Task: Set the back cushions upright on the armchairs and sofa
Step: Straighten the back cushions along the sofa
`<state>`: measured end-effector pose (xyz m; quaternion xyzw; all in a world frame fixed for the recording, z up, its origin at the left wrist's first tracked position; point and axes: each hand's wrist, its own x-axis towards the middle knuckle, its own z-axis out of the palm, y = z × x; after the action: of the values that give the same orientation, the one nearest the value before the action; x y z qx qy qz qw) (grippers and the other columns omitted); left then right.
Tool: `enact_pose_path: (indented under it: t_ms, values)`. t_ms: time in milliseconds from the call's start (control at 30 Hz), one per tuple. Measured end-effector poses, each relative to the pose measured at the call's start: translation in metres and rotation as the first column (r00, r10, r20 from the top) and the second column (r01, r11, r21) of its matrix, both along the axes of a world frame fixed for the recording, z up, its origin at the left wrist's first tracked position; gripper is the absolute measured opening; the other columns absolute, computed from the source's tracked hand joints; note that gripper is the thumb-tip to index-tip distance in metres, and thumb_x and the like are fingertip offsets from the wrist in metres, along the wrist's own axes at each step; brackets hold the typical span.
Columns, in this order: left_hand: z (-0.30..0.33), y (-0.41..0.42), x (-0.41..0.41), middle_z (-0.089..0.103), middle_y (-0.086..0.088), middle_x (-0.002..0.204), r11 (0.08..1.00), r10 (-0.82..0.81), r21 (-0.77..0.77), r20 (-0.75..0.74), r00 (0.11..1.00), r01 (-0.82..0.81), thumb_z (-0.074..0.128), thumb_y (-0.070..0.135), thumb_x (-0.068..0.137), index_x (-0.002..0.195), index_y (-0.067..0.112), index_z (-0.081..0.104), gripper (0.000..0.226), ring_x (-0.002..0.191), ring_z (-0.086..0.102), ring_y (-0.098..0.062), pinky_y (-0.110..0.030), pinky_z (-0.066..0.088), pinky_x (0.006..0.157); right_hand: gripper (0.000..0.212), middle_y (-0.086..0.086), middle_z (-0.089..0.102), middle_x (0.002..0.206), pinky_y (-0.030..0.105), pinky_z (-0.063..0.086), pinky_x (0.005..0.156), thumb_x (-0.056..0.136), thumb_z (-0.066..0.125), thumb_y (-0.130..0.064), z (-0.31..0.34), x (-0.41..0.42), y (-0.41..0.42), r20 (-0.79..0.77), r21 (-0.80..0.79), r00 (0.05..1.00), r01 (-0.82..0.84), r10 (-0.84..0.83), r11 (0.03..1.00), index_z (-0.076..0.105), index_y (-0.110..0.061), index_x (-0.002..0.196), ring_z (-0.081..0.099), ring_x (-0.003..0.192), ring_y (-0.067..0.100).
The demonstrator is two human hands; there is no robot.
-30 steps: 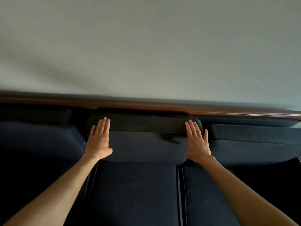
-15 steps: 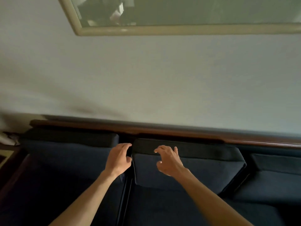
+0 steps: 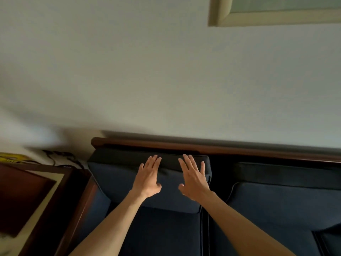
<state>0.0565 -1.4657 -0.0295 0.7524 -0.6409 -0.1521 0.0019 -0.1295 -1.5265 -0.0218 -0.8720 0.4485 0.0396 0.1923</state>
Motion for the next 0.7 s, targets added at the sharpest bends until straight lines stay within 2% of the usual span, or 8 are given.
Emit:
enact_pose_path:
  t_ms: [100,167,233,333,400,533,633,700]
  values:
    - [-0.013,0.001,0.020,-0.008,-0.004,0.164,0.998,-0.043,0.051,0.046,0.998,0.041,0.074,0.028,0.080,0.156,0.022,-0.004,0.109,0.151,-0.007,-0.023,-0.043,0.002,0.122,0.105,0.006,-0.018,0.163,0.061,-0.002,0.117,0.087,0.067,-0.041,-0.009,0.016,-0.011,-0.153,0.039,0.988,-0.009,0.015,0.999,-0.009,-0.019,0.156,-0.018,0.150,0.026]
    - [-0.014,0.003,0.033,-0.010,-0.007,0.164,0.996,-0.067,0.068,0.129,0.989,0.059,0.077,0.027,0.075,0.155,0.027,-0.009,0.118,0.151,-0.004,-0.027,-0.044,0.008,0.122,0.113,0.008,-0.018,0.163,0.060,0.003,0.117,0.081,0.072,-0.047,-0.014,0.016,-0.021,-0.235,0.056,0.972,0.005,0.008,0.998,-0.010,-0.024,0.155,-0.015,0.150,0.029]
    - [-0.012,0.006,0.049,-0.008,-0.011,0.164,0.994,-0.062,0.098,0.243,0.968,0.039,0.080,0.026,0.072,0.154,0.029,-0.010,0.122,0.149,0.005,-0.032,-0.047,0.019,0.117,0.117,0.010,0.000,0.163,0.057,0.016,0.116,0.072,0.078,-0.047,-0.017,0.012,-0.027,-0.279,0.013,0.960,0.004,0.000,1.000,-0.002,-0.026,0.154,0.001,0.149,0.033]
    - [-0.009,0.006,0.070,0.002,-0.009,0.163,0.992,-0.022,0.126,0.324,0.946,-0.020,0.081,0.022,0.071,0.154,0.027,-0.010,0.124,0.142,0.017,-0.035,-0.049,0.031,0.108,0.118,0.004,0.032,0.146,0.052,0.029,0.107,0.064,0.079,-0.050,-0.015,0.004,-0.031,-0.338,-0.076,0.941,-0.009,-0.018,0.997,0.006,-0.019,0.151,0.025,0.134,0.032]
    - [-0.007,0.004,0.075,0.011,-0.007,0.161,0.990,-0.027,0.140,0.343,0.939,-0.023,0.083,0.021,0.069,0.155,0.023,-0.004,0.122,0.139,0.022,-0.035,-0.049,0.033,0.107,0.116,0.004,0.037,0.138,0.055,0.026,0.106,0.061,0.077,-0.057,-0.014,0.001,-0.025,-0.410,-0.102,0.912,-0.044,-0.002,0.994,0.014,-0.014,0.149,0.025,0.132,0.033]
    - [0.004,0.012,0.065,0.034,-0.001,0.146,0.989,-0.066,0.147,0.386,0.920,0.009,0.085,0.024,0.060,0.144,0.019,0.031,0.099,0.135,0.030,-0.030,-0.050,0.031,0.107,0.108,0.007,0.040,0.135,0.075,0.002,0.108,0.058,0.078,-0.055,-0.013,-0.005,-0.009,-0.428,-0.053,0.903,-0.053,0.025,0.997,0.026,-0.009,0.141,0.025,0.140,0.036]
    - [0.012,0.030,0.065,0.043,0.003,0.138,0.990,-0.063,0.142,0.336,0.940,0.016,0.080,0.023,0.063,0.140,0.020,0.036,0.089,0.131,0.039,-0.023,-0.054,0.025,0.111,0.097,0.003,0.056,0.117,0.063,0.024,0.109,0.056,0.080,-0.045,-0.001,-0.009,0.001,-0.342,-0.009,0.939,-0.038,0.032,0.999,0.032,-0.011,0.134,0.052,0.116,0.029]
    - [0.019,0.038,0.066,0.051,0.006,0.128,0.996,-0.040,0.084,0.312,0.949,0.014,0.076,0.021,0.065,0.139,0.020,0.038,0.082,0.119,0.048,-0.019,-0.050,0.031,0.105,0.089,-0.001,0.058,0.107,0.054,0.035,0.099,0.055,0.078,-0.043,0.014,-0.012,0.005,-0.281,-0.062,0.959,-0.045,0.026,0.997,0.035,-0.014,0.127,0.055,0.105,0.026]
